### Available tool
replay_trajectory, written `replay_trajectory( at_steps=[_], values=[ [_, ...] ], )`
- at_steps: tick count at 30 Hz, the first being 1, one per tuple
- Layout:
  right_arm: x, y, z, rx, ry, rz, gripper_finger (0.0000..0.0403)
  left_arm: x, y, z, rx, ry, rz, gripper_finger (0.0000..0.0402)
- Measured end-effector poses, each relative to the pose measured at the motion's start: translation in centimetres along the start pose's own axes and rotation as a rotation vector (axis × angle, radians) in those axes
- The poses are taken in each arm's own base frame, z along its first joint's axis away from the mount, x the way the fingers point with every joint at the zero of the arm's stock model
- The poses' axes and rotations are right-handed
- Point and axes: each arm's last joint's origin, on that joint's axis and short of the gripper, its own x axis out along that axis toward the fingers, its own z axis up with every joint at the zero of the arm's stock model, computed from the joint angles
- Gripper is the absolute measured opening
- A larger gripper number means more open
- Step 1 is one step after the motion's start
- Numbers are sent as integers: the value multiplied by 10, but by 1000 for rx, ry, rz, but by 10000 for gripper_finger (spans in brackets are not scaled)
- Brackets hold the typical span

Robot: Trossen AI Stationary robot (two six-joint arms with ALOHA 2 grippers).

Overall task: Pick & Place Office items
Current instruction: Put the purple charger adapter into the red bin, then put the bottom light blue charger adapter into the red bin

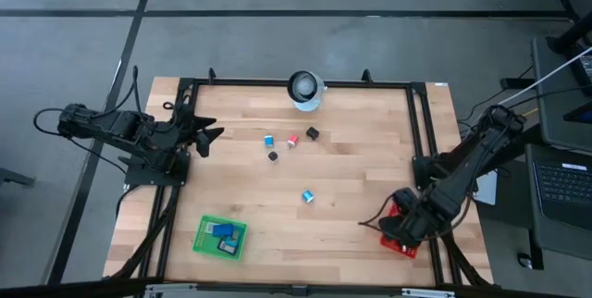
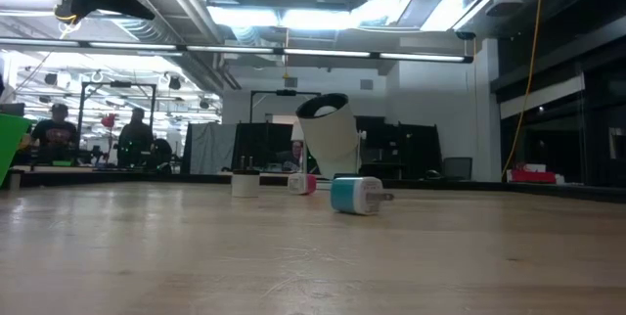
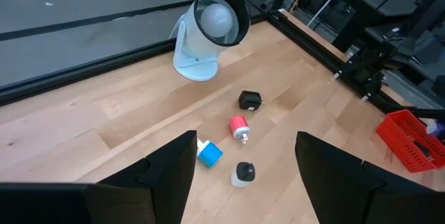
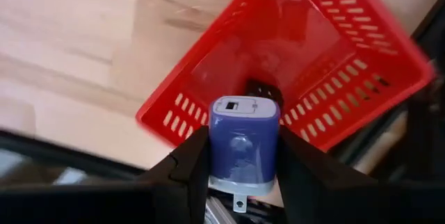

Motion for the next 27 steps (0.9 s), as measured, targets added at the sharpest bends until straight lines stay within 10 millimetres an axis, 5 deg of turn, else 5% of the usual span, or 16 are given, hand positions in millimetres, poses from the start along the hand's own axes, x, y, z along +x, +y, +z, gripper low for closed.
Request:
replay_trajectory(
  at_steps=[6,12,15,23,27],
  values=[
    [13,-9,-2,63,-7,-22,138,0,0,0,1,-3,3,239],
    [13,-9,-1,58,-3,-33,277,0,0,0,1,-10,10,239],
    [13,-9,-1,61,-9,-29,311,0,0,0,1,-12,11,239],
    [13,-5,5,84,-63,18,288,0,0,0,1,-14,14,239],
    [10,9,17,121,-191,172,267,0,0,0,1,-14,14,239]
  ],
)
